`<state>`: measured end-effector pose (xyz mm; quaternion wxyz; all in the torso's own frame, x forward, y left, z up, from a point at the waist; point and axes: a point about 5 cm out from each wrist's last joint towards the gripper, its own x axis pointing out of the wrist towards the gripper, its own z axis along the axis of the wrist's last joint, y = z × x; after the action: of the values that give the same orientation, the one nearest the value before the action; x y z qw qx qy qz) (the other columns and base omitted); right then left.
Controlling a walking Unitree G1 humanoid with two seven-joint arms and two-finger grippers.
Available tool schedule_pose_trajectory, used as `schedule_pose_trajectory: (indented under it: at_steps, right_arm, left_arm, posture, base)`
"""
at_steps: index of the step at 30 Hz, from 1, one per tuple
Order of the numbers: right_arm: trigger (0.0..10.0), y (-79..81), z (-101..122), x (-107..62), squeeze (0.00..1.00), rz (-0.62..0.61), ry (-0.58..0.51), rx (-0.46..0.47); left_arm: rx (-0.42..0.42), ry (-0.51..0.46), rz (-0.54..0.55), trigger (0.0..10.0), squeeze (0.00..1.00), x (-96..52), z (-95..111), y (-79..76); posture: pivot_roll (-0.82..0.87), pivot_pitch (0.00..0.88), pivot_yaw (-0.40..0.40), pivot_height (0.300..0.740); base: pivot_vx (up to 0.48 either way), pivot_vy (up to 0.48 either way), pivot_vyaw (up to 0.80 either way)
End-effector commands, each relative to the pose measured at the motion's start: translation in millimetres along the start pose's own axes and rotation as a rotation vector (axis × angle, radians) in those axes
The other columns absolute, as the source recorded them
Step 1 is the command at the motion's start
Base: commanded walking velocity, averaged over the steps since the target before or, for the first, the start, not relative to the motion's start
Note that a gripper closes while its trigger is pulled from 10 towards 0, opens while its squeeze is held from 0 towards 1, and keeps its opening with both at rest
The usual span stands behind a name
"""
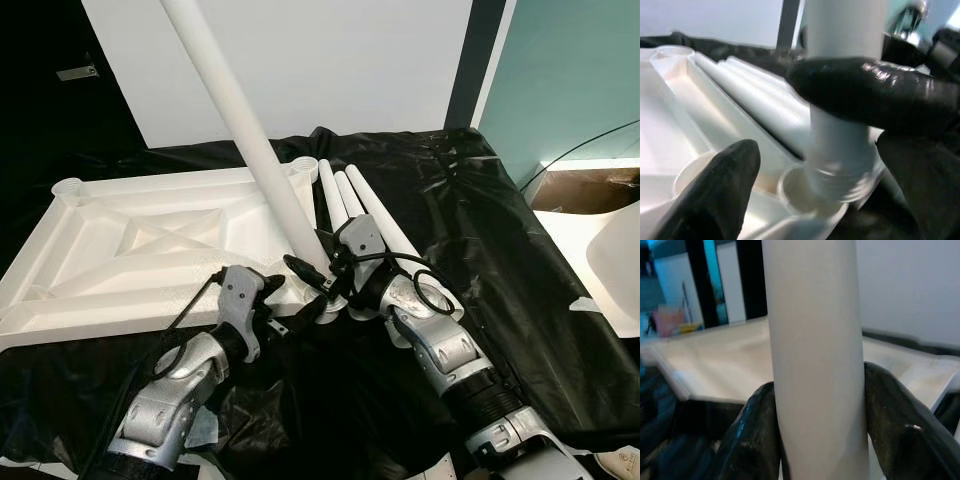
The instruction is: Building children table
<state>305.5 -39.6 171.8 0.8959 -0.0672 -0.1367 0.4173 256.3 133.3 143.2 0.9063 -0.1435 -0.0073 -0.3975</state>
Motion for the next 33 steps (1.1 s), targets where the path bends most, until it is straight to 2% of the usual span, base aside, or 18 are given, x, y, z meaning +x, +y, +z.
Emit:
schedule_pose_trajectory:
  at_steps: [1, 2, 4, 6, 7, 8, 9, 10, 15, 20, 22, 24, 25, 26, 27, 28, 29, 33]
  right_arm:
    - [10.0, -1.2, -12, -6.9, 0.00, -0.008, 0.056, 0.019]
    - [10.0, -3.1, -12, -9.2, 0.00, -0.018, 0.057, 0.018]
    - [10.0, -3.1, -12, -9.2, 0.00, -0.018, 0.057, 0.018]
    - [10.0, -4.3, -13, -11.0, 0.00, -0.028, 0.062, 0.014]
    - [10.0, -4.3, -13, -11.0, 0.00, -0.028, 0.062, 0.014]
    - [10.0, -4.1, -14, -11.0, 0.00, -0.029, 0.063, 0.012]
    - [10.0, -4.1, -14, -11.0, 0.00, -0.029, 0.063, 0.012]
    - [10.0, -3.5, -14, -10.6, 0.00, -0.028, 0.063, 0.011]
    - [10.0, -3.3, -15, -10.1, 0.00, -0.030, 0.064, 0.007]
    - [10.0, -3.0, -16, -10.2, 0.00, -0.031, 0.065, 0.003]
    - [10.0, -2.0, -16, -9.3, 0.00, -0.026, 0.063, -0.005]
    - [10.0, 2.1, -14, -6.7, 0.00, -0.007, 0.052, -0.019]
    - [10.0, 2.1, -14, -6.7, 0.00, -0.007, 0.052, -0.019]
    - [10.0, 3.5, -13, -5.8, 0.00, -0.001, 0.049, -0.022]
    - [10.0, 3.5, -13, -5.8, 0.00, -0.001, 0.049, -0.022]
    - [10.0, 5.5, -12, -3.9, 0.00, 0.010, 0.046, -0.035]
    - [10.0, 5.8, -12, -3.4, 0.00, 0.013, 0.045, -0.041]
    - [10.0, 6.4, -12, -2.1, 0.00, 0.018, 0.042, -0.053]
  left_arm:
    - [-0.016, -0.182, -0.064, 10.0, 0.55, -2.1, 33, -3.4]
    - [-0.062, -0.247, -0.096, 10.0, 0.92, -5.7, 42, -5.2]
    - [-0.062, -0.247, -0.096, 10.0, 0.92, -5.7, 42, -5.2]
    - [-0.099, -0.281, -0.170, 10.0, 0.86, -11.1, 48, -9.7]
    - [-0.099, -0.281, -0.170, 10.0, 0.86, -11.1, 48, -9.7]
    - [-0.102, -0.280, -0.202, 10.0, 0.77, -12.8, 50, -11.9]
    - [-0.102, -0.280, -0.202, 10.0, 0.77, -12.8, 50, -11.9]
    - [-0.096, -0.269, -0.233, 10.0, 0.71, -14.3, 51, -14.4]
    - [-0.062, -0.225, -0.257, 10.0, 0.66, -16.3, 46, -16.8]
    - [-0.075, -0.260, -0.241, 10.0, 0.67, -14.3, 51, -15.7]
    - [-0.064, -0.279, -0.210, 10.0, 0.67, -8.8, 54, -13.3]
    - [-0.056, -0.329, -0.094, 10.0, 0.67, 9.8, 61, -4.4]
    - [-0.056, -0.329, -0.094, 10.0, 0.67, 9.8, 61, -4.4]
    - [-0.061, -0.350, -0.060, 10.0, 0.67, 15.8, 64, -2.0]
    - [-0.061, -0.350, -0.060, 10.0, 0.67, 15.8, 64, -2.0]
    - [-0.089, -0.409, -0.074, 10.0, 0.67, 23.7, 74, -6.4]
    - [-0.100, -0.424, -0.093, 10.0, 0.67, 25.2, 79, -9.6]
    - [-0.100, -0.425, -0.120, 10.0, 0.66, 28.4, 82, -13.9]
  posture:
    - [0.09, 0.000, 0.043, 0.740]
    - [0.08, 0.000, 0.044, 0.740]
    - [0.08, 0.000, 0.044, 0.740]
    - [0.08, 0.000, 0.044, 0.740]
    - [0.08, 0.000, 0.044, 0.740]
    - [0.08, 0.000, 0.044, 0.740]
    - [0.08, 0.000, 0.044, 0.740]
    - [0.08, 0.000, 0.044, 0.740]
    - [0.08, 0.000, 0.043, 0.740]
    - [0.08, 0.000, 0.043, 0.740]
    - [0.08, 0.000, 0.043, 0.740]
    - [0.09, 0.000, 0.043, 0.740]
    - [0.09, 0.000, 0.043, 0.740]
    - [0.09, 0.000, 0.043, 0.740]
    - [0.09, 0.000, 0.043, 0.740]
    - [0.08, 0.000, 0.046, 0.740]
    - [0.08, 0.000, 0.046, 0.740]
    - [0.08, 0.000, 0.050, 0.740]
  base:
    - [0.000, 0.000, 0.00]
    - [0.000, 0.000, 0.00]
    - [0.000, 0.000, 0.00]
    - [0.000, 0.000, 0.00]
    - [0.000, 0.000, 0.00]
    - [0.000, 0.000, 0.00]
    - [0.000, 0.000, 0.00]
    - [0.000, 0.000, 0.00]
    - [0.000, 0.000, 0.00]
    - [0.000, 0.000, 0.00]
    - [0.000, 0.000, 0.00]
    - [0.000, 0.000, 0.00]
    - [0.000, 0.000, 0.00]
    - [0.000, 0.000, 0.00]
    - [0.000, 0.000, 0.00]
    - [0.000, 0.000, 0.00]
    - [0.000, 0.000, 0.00]
    - [0.000, 0.000, 0.00]
